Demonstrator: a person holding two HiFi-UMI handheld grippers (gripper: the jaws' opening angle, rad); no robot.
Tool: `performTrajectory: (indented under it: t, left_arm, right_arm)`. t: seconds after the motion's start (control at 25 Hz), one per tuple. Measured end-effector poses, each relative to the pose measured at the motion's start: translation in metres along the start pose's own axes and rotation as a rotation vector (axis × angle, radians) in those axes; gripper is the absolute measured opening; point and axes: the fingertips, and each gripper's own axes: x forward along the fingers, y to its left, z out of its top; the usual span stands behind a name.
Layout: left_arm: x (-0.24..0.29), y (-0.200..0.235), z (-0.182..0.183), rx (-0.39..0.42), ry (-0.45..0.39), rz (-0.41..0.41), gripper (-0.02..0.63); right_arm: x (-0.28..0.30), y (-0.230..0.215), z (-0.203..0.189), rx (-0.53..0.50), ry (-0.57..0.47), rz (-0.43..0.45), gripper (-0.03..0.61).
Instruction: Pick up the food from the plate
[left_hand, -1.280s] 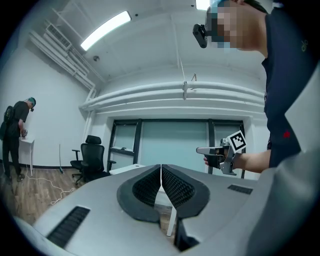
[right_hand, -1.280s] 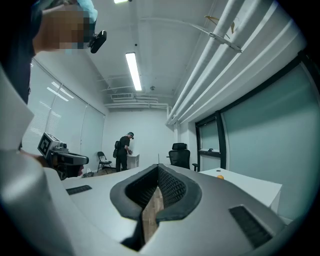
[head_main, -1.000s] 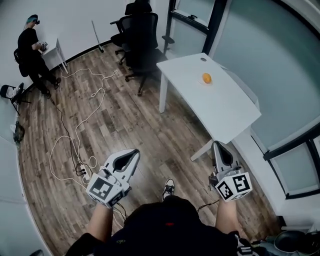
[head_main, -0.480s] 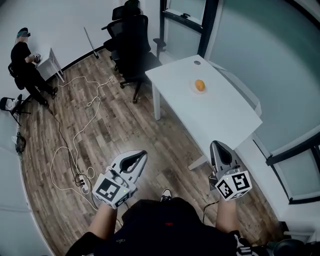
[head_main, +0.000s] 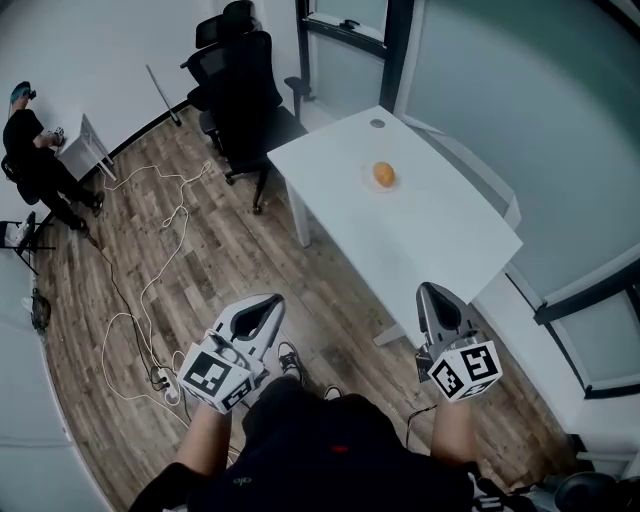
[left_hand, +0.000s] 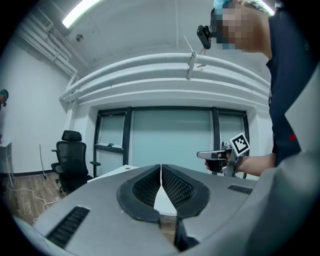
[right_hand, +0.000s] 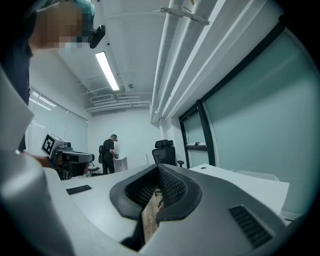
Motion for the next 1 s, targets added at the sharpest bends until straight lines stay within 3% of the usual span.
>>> performTrajectory:
  t: [0.4, 0.76, 1.0]
  left_arm:
    - [0.095, 0.086, 0.006, -0.003, -0.025, -0.082, 0.028]
    - [0.18, 0.222, 0.022, -0.076, -0.022, -0.182, 0.028]
    - [0.22, 0.306, 0.021, -0.061, -0.002, -0.264, 0.028]
  right_arm:
    - [0.093, -0.039, 0.004, -0.095, 0.063, -0.042, 0.021]
    - [0.237, -0.07, 0.022, -0.084, 0.096, -0.139, 0.021]
    - [0.317, -0.068, 0.019, -0.091, 0.106, -0.202, 0.022]
